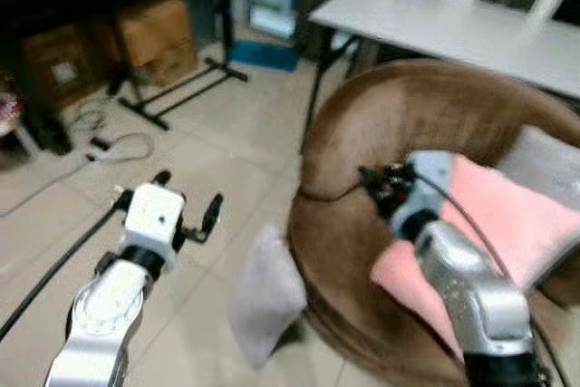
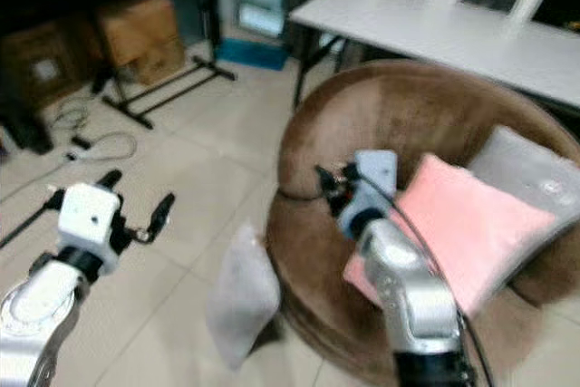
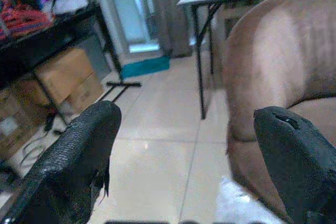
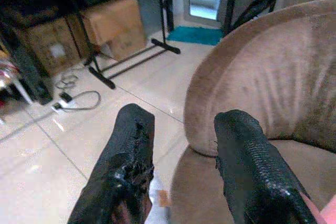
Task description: Move the pillow to the sofa from floor
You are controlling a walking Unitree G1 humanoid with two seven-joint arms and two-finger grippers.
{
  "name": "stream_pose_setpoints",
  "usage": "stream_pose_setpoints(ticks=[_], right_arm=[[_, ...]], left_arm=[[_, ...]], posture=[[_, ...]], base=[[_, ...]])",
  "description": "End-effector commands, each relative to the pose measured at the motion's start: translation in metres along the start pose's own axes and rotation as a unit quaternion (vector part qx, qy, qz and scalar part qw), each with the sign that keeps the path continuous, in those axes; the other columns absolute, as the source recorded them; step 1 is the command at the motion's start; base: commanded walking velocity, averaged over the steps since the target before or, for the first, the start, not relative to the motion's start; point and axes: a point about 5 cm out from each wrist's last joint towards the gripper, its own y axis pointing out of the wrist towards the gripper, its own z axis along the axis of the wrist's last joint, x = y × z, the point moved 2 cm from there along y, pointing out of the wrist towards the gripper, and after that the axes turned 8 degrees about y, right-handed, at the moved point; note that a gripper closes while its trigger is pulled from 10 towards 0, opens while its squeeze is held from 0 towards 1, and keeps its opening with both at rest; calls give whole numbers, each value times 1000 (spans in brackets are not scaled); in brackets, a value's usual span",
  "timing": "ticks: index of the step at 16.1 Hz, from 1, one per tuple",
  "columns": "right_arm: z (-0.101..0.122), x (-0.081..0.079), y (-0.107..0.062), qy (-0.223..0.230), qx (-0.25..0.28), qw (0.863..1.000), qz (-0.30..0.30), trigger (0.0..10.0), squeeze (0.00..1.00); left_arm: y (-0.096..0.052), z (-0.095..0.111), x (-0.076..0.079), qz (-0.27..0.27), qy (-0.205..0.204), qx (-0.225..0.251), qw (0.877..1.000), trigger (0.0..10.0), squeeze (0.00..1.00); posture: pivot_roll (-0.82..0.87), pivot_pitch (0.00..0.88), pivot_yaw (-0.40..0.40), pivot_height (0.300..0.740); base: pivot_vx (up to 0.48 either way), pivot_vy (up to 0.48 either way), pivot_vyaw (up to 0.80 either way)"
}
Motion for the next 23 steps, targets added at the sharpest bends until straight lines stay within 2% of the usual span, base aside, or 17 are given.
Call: stream_pose_setpoints(ticks=[1,8,10,11,14,18,23], right_arm=[[-2,-10,2,-1,-6,1000,18,10000,0],[-9,-15,-1,-21,-25,998,54,10000,0],[-9,-12,-1,-17,-24,998,57,10000,0],[-9,-7,-1,-5,-17,999,47,10000,0],[-11,0,-1,-7,-18,999,35,10000,0],[-19,19,-1,18,-11,1000,-15,10000,0],[-20,18,0,20,-7,1000,-16,10000,0]], left_arm=[[-1,-3,-4,5,4,-7,1000,10000,0],[-3,-4,-2,5,7,-4,1000,10000,0],[-3,-4,-3,13,9,-4,1000,10000,0],[-3,-7,-4,17,15,-7,1000,10000,0],[-3,-10,-6,17,28,-14,999,10000,0],[-1,-7,-14,40,37,0,998,10000,0],[5,-1,-16,65,29,16,997,10000,0]], posture=[[-50,0,-54,740],[-49,0,-56,740],[-51,0,-56,735],[-51,0,-54,720],[-55,0,-54,700],[-58,0,-52,660],[-62,0,-49,605]], base=[[349,0,800],[343,0,114],[0,0,0],[0,0,0],[0,0,0],[0,0,0],[0,0,0]])
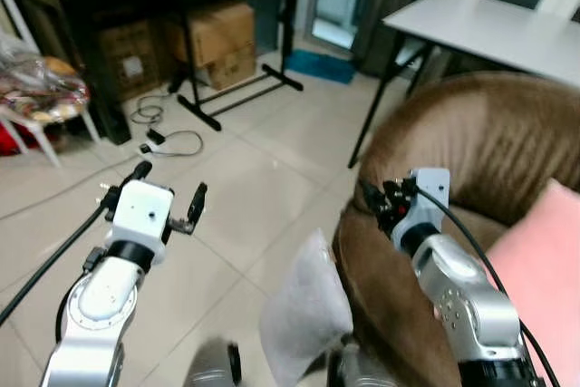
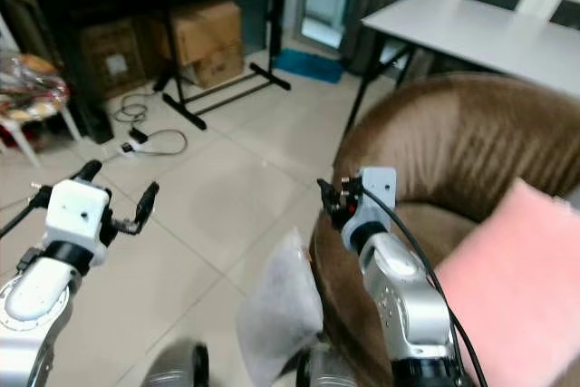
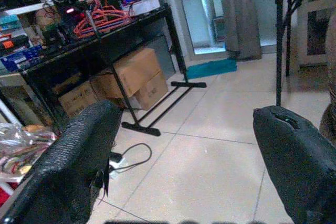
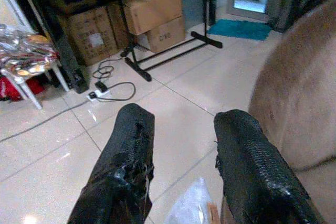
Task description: Move the pillow to the sofa from floor
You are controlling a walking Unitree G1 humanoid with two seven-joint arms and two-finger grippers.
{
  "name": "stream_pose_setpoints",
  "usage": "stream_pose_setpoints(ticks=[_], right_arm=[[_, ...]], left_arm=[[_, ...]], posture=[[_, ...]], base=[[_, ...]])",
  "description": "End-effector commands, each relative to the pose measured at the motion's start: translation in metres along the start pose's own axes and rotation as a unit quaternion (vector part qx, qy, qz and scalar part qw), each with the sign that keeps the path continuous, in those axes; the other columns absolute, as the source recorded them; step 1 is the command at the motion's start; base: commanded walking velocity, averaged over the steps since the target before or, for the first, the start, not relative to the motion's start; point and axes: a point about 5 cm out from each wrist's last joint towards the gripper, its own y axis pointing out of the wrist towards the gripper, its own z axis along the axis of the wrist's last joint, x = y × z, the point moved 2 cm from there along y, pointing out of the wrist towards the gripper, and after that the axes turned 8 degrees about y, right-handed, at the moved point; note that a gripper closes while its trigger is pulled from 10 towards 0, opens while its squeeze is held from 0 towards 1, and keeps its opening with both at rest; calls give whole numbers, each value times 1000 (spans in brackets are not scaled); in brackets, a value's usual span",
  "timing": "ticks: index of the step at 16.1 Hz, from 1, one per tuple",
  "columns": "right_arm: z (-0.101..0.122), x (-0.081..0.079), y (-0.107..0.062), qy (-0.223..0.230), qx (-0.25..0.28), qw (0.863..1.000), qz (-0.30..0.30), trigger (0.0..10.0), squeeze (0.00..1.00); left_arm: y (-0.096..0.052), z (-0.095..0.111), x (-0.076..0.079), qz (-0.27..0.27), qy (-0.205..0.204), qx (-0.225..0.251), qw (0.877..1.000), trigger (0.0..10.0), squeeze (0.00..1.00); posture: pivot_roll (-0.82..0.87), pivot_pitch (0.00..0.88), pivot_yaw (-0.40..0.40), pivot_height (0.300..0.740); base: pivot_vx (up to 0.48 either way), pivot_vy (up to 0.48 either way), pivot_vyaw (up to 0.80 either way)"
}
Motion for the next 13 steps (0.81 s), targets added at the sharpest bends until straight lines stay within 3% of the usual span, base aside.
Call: stream_pose_setpoints(ticks=[1,7,9,13], right_arm=[[2,3,1,-1,5,1000,-9,10000,0],[1,-4,3,-29,-1,1000,10,10000,0],[2,-2,4,-42,-1,999,2,10000,0],[3,1,6,-43,-1,999,-14,10000,0]], left_arm=[[2,0,-1,8,-3,3,1000,10000,0],[1,-2,0,3,-17,4,1000,10000,0],[1,-2,-1,3,-20,4,1000,10000,0],[-1,-3,-2,2,-20,1,1000,10000,0]], posture=[[-63,0,-48,590],[-60,0,-50,560],[-58,0,-53,560],[-55,0,-56,560]], base=[[0,0,0],[0,0,0],[311,0,0],[362,0,488]])
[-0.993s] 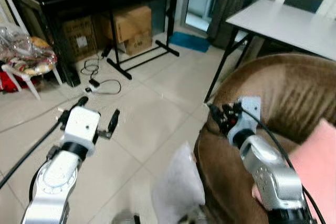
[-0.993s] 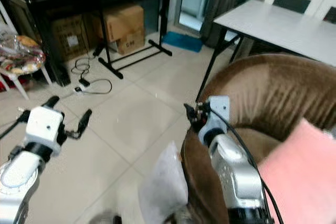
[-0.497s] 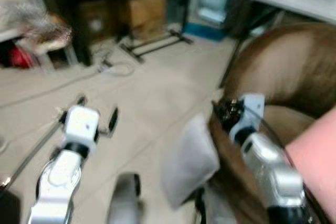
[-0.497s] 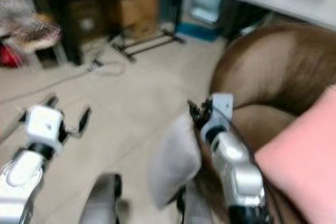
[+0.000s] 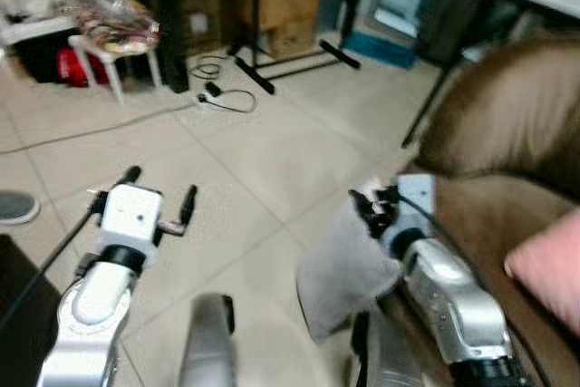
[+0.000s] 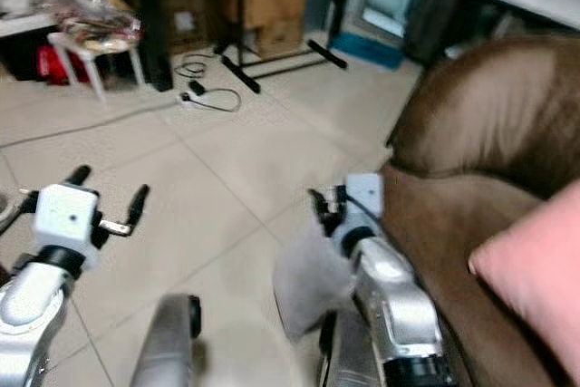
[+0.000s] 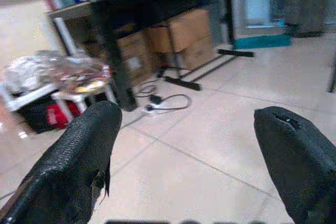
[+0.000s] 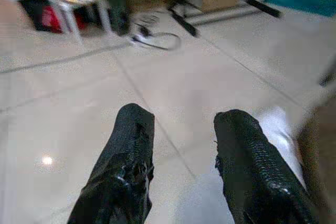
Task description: Move the pillow to the sofa from floor
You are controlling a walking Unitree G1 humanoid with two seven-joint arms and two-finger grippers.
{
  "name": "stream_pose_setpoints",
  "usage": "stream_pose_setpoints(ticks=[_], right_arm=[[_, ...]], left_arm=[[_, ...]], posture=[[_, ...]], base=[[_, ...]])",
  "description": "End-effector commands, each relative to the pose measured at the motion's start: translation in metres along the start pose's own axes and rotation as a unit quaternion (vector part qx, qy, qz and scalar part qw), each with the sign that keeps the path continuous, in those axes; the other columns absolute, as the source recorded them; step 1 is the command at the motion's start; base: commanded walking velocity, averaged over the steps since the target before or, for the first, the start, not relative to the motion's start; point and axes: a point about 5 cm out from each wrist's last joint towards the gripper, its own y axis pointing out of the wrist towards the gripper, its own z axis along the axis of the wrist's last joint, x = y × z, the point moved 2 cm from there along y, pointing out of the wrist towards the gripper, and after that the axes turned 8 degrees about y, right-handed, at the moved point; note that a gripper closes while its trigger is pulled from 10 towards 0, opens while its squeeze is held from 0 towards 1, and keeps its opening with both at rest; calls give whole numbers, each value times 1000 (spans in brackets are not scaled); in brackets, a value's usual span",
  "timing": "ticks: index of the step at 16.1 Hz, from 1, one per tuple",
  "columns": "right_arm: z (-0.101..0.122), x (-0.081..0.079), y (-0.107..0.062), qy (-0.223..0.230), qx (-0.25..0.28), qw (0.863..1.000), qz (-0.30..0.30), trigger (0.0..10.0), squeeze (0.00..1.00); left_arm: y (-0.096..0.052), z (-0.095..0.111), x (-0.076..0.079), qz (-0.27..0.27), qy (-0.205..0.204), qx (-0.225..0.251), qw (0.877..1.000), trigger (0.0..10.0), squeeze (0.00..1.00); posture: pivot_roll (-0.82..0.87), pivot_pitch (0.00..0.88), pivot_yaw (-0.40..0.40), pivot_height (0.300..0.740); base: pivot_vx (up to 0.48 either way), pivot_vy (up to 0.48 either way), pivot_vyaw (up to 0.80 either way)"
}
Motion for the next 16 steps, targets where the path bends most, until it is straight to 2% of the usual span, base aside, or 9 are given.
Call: stream_pose_setpoints(ticks=[1,7,10,11,12,13,16], right_arm=[[10,14,-3,-9,15,1000,-25,10000,0],[8,12,-4,-28,3,1000,-13,10000,0],[3,14,-3,-60,-26,998,10,10000,0],[1,16,-3,-58,-35,998,13,10000,224],[-1,19,-3,-49,-42,998,12,10000,1000],[-2,18,-3,-37,-46,998,20,10000,1000],[-13,14,4,-61,-81,994,39,10000,1000]], left_arm=[[4,8,8,-16,-6,16,1000,10000,0],[4,7,7,-14,-3,15,1000,10000,0],[3,6,11,-23,-1,11,1000,10000,0],[3,5,14,-32,2,8,999,10000,0],[1,3,16,-44,4,5,999,10000,0],[0,1,19,-58,4,-1,998,10000,0],[-3,-2,26,-97,8,-7,995,10000,0]], posture=[[-56,0,-55,560],[-57,0,-55,560],[-59,0,-54,560],[-59,0,-54,560],[-58,0,-55,560],[-58,0,-55,560],[-62,0,-50,560]], base=[[368,0,0],[344,0,0],[0,0,0],[0,0,0],[0,0,0],[0,0,0],[0,0,0]])
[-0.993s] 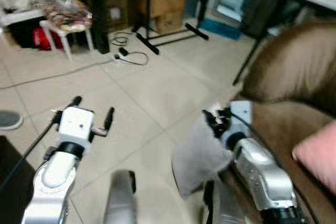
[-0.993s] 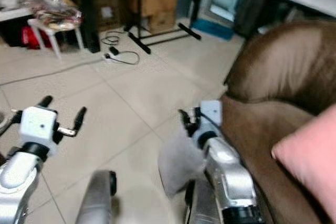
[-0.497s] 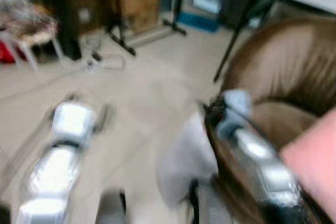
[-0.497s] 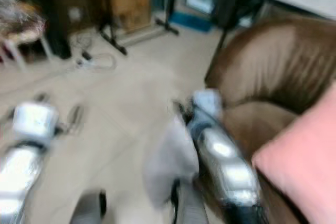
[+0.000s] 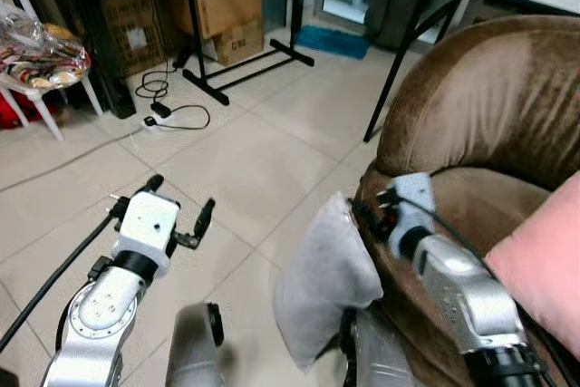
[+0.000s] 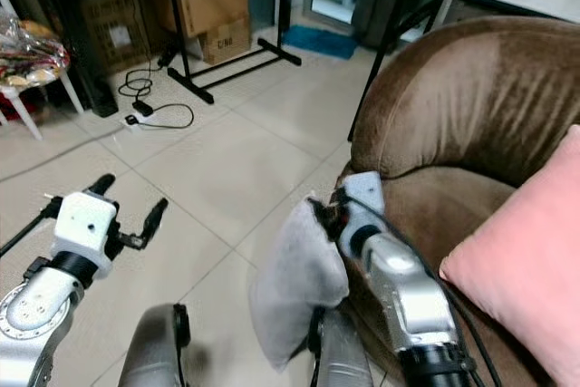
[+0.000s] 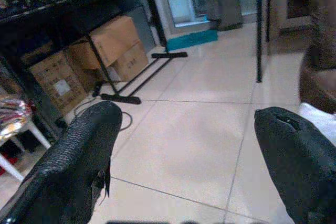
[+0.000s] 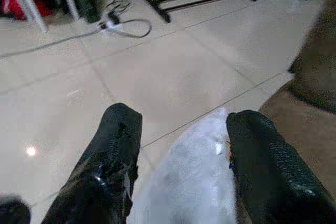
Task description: Move the pillow to the sofa from floor
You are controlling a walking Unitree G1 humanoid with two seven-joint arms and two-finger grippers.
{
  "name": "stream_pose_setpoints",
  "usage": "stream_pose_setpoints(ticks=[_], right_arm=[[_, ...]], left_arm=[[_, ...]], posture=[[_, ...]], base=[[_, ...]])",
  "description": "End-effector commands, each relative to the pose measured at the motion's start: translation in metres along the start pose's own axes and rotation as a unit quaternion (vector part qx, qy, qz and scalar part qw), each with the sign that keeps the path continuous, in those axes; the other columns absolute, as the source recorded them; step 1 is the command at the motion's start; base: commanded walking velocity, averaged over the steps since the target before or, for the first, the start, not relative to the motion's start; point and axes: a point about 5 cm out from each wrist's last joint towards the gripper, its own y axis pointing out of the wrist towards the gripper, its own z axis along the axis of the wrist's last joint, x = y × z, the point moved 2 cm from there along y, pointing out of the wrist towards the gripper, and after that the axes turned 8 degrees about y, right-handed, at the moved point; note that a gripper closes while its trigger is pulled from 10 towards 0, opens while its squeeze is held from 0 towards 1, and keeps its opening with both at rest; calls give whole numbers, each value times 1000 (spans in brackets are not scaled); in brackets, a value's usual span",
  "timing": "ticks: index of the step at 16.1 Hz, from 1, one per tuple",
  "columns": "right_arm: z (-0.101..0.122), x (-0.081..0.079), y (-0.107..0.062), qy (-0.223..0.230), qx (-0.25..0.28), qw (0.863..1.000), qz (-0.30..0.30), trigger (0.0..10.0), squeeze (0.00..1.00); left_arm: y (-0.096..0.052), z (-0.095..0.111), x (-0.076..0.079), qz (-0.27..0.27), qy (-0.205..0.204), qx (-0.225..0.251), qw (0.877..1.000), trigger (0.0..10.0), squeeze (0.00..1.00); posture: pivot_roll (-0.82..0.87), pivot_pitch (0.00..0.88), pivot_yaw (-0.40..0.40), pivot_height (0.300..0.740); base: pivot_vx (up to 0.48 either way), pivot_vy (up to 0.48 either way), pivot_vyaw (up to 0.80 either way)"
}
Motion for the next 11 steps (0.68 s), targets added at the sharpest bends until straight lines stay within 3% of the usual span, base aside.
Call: stream_pose_setpoints(ticks=[1,5,11], right_arm=[[1,0,4,-10,-8,1000,3,10000,1000],[-4,-10,20,22,-16,999,25,10000,1000],[-7,-15,29,15,-23,999,25,10000,1000]], left_arm=[[0,-1,3,-17,1,-5,1000,10000,0],[5,-1,2,-32,15,-1,999,10000,0],[4,0,4,-43,19,-1,999,10000,0]], posture=[[-62,0,-50,560],[-56,0,-48,530],[-56,0,-46,480]], base=[[0,0,0],[0,0,0],[0,0,0]])
